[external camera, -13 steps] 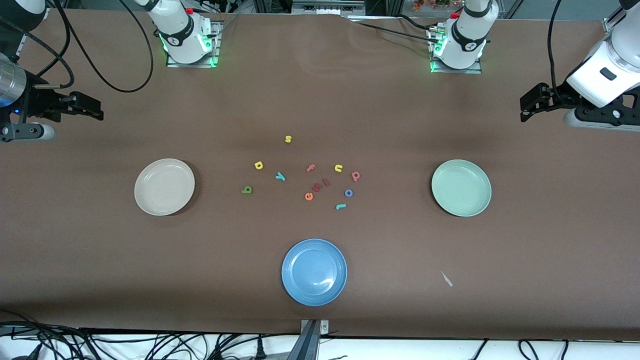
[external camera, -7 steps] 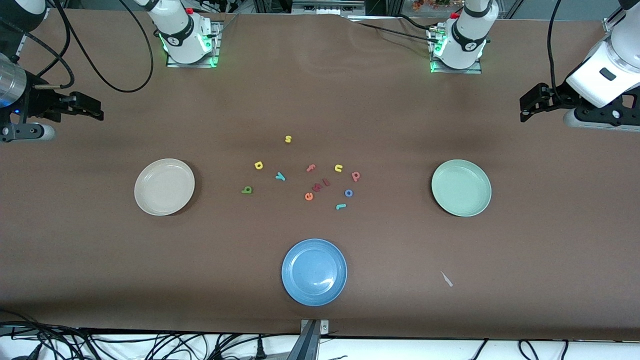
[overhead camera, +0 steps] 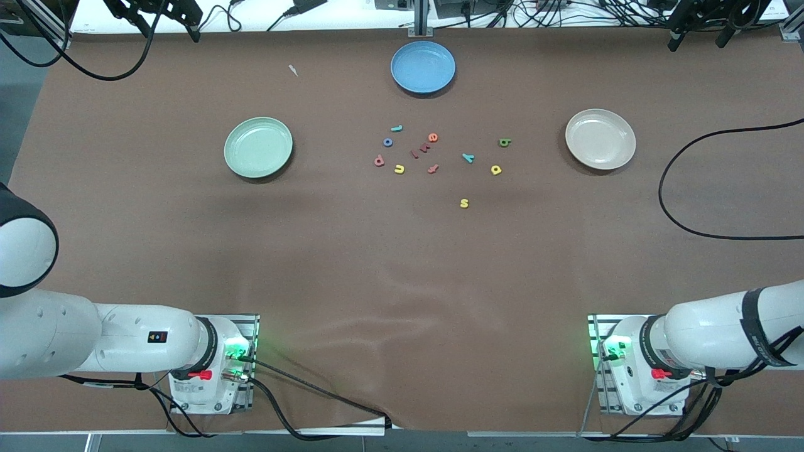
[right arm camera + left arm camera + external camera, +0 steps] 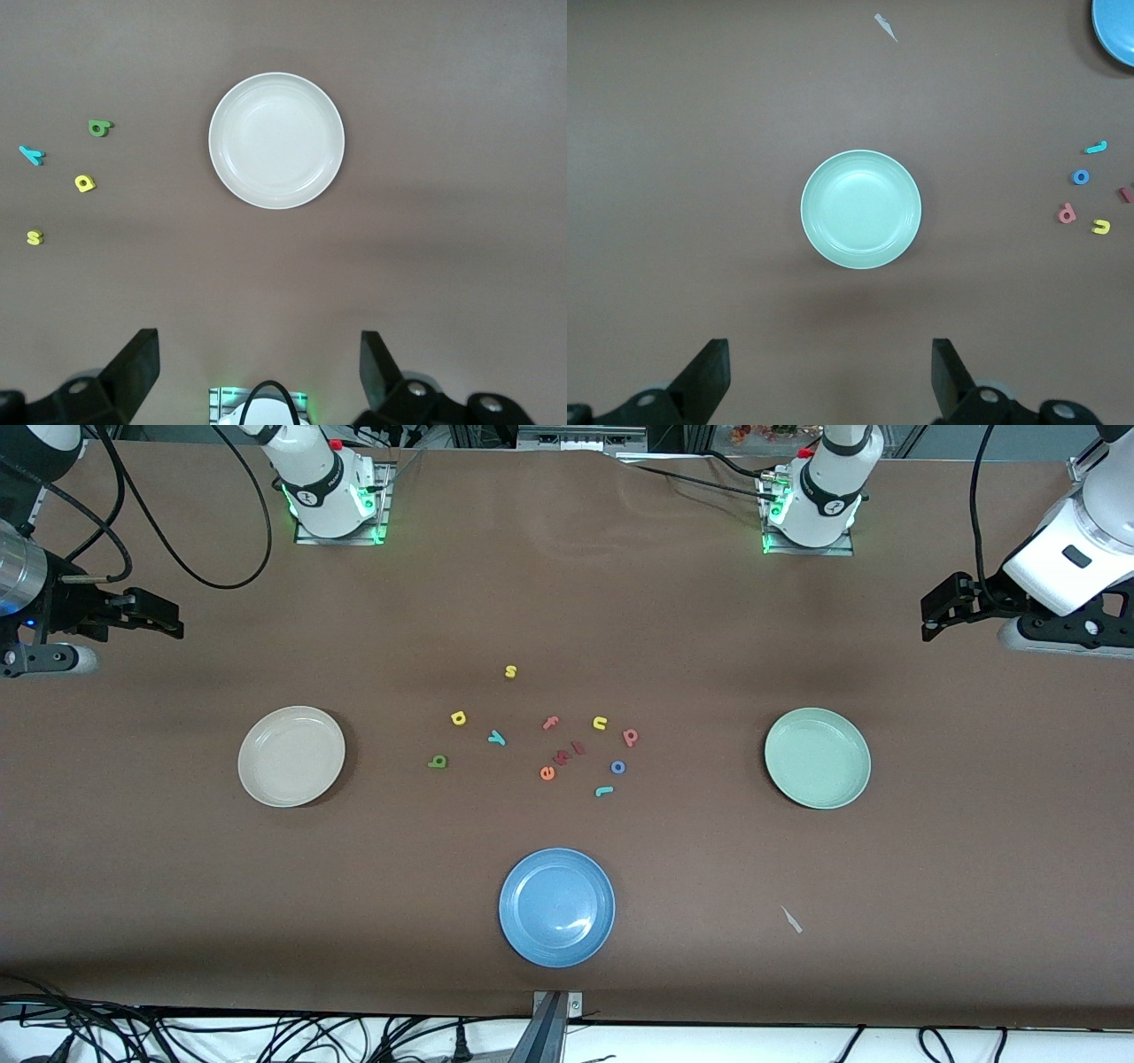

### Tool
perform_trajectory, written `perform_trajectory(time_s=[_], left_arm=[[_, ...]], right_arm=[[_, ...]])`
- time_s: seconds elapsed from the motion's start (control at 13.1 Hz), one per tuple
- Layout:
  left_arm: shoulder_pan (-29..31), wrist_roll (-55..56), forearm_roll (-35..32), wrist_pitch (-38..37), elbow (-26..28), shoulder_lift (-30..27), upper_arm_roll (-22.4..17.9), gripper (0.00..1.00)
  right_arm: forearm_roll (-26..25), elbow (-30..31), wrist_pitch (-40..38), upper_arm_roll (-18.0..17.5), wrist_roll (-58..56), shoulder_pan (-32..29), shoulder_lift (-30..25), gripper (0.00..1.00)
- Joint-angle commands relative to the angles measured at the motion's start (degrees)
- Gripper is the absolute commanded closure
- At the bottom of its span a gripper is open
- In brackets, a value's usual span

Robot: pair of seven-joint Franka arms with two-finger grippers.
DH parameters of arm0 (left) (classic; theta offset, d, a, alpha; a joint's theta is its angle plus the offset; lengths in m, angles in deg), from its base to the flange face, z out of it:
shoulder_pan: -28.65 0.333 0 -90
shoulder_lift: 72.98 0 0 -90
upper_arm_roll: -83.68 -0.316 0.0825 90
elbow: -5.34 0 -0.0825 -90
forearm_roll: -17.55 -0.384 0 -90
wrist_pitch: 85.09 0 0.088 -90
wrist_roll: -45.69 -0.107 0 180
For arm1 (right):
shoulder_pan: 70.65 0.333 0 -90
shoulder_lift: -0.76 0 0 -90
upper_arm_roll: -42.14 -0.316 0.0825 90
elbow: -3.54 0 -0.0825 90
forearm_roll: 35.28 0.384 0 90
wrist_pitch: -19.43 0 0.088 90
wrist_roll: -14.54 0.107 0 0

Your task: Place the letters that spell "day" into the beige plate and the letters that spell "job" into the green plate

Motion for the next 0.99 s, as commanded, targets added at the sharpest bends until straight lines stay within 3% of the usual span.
perform_trajectory(time_s=[0.0,0.92], left_arm=[[0.47,-0.98,1.22,-1.44,-1.89,0.85,0.19,0.00],[0.39,-0.98,1.22,-1.35,-1.89,0.85,0.27,0.00]], right_arm=[[-0.41,-0.92,-2.22,-0.06,0.02,-0.04,0.34,0.00],[0.82,-1.27,-1.79,-0.33,-0.51,0.92,1.04,0.00]])
